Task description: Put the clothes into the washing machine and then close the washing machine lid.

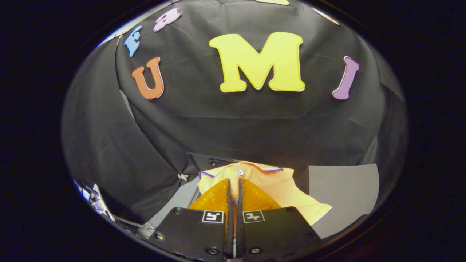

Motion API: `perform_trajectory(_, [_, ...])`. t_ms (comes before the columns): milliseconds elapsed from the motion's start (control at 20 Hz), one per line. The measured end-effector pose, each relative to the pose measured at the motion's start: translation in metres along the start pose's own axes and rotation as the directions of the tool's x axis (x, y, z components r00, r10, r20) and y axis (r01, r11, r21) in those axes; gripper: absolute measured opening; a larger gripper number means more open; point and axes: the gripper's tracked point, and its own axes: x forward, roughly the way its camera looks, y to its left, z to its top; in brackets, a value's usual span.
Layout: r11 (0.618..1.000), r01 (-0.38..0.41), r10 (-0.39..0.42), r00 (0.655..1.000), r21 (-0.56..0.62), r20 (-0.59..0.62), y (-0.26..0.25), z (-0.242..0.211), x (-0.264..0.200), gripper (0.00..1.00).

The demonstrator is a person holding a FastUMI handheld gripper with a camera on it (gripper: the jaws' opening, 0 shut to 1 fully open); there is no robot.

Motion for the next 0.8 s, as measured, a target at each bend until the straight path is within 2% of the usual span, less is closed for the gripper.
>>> perform_trajectory(450, [0.999, -0.032, 0.032, 0.999, 0.005, -0.015, 0.024, 0.000, 0.023, 0.06])
perform_trajectory(800, [0.999, -0.042, 0.043, 0.997, 0.017, -0.066, 0.026, -0.021, 0.049, 0.06])
